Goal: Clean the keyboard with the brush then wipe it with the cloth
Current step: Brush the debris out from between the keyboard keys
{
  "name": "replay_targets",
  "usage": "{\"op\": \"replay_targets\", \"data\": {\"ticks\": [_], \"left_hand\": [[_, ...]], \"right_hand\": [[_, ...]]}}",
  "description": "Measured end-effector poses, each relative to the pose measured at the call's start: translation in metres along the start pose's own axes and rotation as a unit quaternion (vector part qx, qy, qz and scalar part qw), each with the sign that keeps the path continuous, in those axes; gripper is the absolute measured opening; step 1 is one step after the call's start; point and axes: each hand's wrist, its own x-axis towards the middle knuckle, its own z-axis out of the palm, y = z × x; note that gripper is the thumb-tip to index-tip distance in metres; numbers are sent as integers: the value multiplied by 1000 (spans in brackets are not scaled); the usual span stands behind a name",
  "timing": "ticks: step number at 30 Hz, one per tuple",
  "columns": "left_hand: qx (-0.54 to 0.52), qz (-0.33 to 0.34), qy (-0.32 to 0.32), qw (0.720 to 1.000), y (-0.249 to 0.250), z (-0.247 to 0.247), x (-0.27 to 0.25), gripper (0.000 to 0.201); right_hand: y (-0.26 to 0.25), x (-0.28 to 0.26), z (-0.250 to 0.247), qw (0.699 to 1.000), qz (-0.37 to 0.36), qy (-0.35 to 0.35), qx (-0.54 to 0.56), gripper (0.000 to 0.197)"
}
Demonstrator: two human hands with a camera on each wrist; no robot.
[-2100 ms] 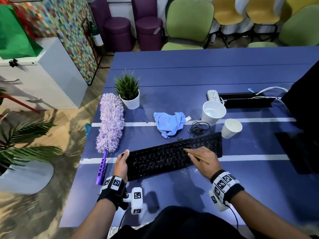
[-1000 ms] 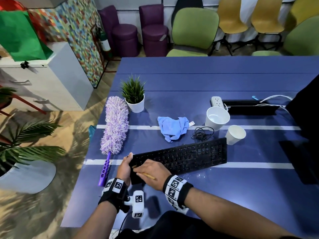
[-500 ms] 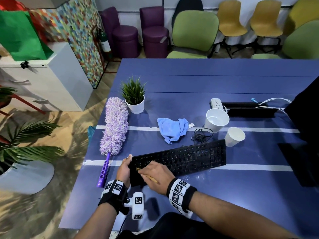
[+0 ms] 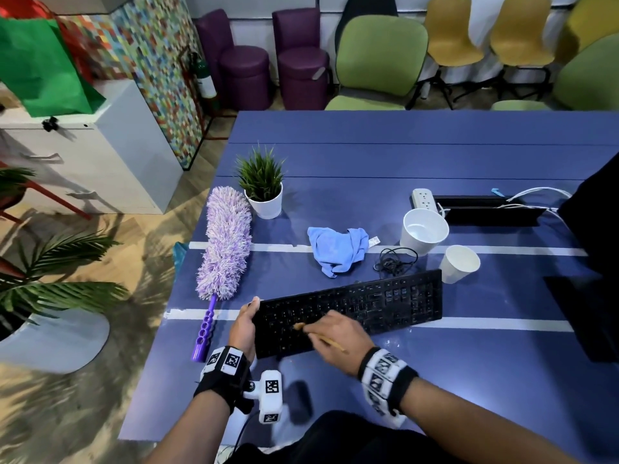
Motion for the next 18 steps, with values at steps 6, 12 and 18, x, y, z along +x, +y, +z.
{"op": "replay_targets", "data": {"ticks": [6, 12, 18], "left_hand": [[-5, 6, 1, 1000, -3, 0, 4, 28], [-8, 3, -7, 1000, -8, -7, 9, 33], [15, -6, 19, 1000, 0, -6, 9, 42]], "right_hand": [[49, -38, -36, 985, 131, 110, -24, 14], [23, -14, 0, 996, 36, 52, 64, 17], [17, -5, 7, 998, 21, 20, 52, 24]]}}
